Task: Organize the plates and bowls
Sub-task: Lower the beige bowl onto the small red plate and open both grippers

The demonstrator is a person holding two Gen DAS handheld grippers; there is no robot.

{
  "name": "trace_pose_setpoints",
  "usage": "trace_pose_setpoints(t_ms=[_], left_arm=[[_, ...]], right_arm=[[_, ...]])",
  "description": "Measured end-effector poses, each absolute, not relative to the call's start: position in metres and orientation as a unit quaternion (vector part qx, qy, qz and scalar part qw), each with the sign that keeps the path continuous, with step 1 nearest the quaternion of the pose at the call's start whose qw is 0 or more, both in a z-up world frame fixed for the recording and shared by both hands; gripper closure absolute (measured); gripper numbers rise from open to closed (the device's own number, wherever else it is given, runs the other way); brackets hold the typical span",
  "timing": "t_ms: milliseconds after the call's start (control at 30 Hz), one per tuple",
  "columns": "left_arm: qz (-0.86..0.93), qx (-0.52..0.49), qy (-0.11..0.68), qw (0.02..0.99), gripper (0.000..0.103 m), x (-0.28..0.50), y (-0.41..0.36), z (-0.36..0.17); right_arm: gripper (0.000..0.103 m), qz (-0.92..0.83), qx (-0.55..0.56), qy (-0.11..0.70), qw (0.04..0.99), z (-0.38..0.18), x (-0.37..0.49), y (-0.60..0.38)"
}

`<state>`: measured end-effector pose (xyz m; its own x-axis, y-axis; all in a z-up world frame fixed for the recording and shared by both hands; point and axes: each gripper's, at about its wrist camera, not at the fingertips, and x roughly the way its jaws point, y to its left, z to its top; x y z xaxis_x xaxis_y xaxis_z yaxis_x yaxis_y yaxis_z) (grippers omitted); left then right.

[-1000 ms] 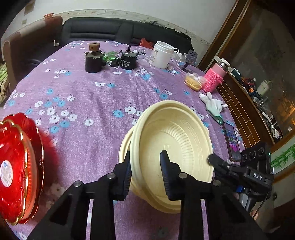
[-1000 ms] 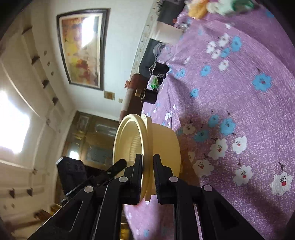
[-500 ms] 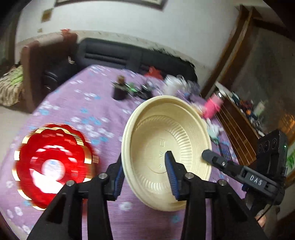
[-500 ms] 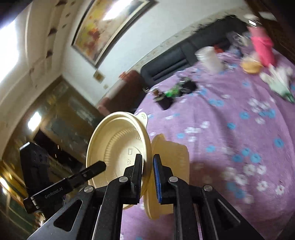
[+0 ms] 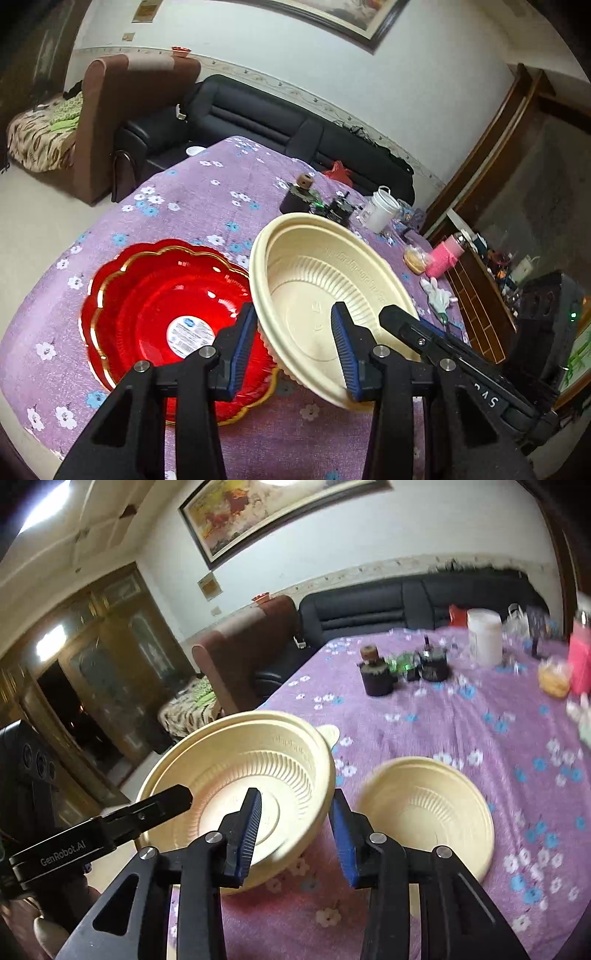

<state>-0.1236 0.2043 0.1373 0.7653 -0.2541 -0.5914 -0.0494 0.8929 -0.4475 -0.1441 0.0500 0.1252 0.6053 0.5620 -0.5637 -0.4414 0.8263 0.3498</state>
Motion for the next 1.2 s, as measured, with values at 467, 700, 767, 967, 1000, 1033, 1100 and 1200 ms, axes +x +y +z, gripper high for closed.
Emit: trace_pose_setpoints(t_ms=[467, 700, 767, 967, 1000, 1033, 1100, 1200], left_arm=[[0.079, -0.186, 0.369, 0.907, 0.062, -0.136, 0.266, 0.108], [0.098, -0.179, 0.358, 0.911, 0.046, -0.141, 0.276, 0.106], [0.103, -0.183, 0.345, 0.915, 0.039, -0.147, 0.279, 0.111], [0.108, -0.193, 0.322, 0.921, 0.023, -0.162, 0.280, 0.123], [0.111, -0.190, 0.318, 0.922, 0.022, -0.166, 0.277, 0.125], [0.112, -0.188, 0.317, 0.923, 0.022, -0.167, 0.274, 0.125], [0.110, -0.177, 0.315, 0.926, 0.022, -0.170, 0.265, 0.126], [0.102, -0.136, 0.314, 0.934, 0.022, -0.171, 0.238, 0.130]], right_arm=[[0.061, 0.308, 0.007, 0.374, 0.875, 0.107, -0.134, 0.141], [0.054, 0.263, -0.042, 0.373, 0.889, 0.089, -0.128, 0.156], [0.048, 0.260, -0.030, 0.376, 0.889, 0.089, -0.127, 0.152], [0.039, 0.242, 0.026, 0.356, 0.902, 0.102, -0.136, 0.121], [0.038, 0.238, 0.035, 0.352, 0.905, 0.103, -0.139, 0.115], [0.038, 0.234, 0.042, 0.349, 0.906, 0.104, -0.141, 0.111], [0.038, 0.227, 0.057, 0.345, 0.909, 0.106, -0.146, 0.099], [0.037, 0.212, 0.073, 0.339, 0.914, 0.106, -0.153, 0.084]])
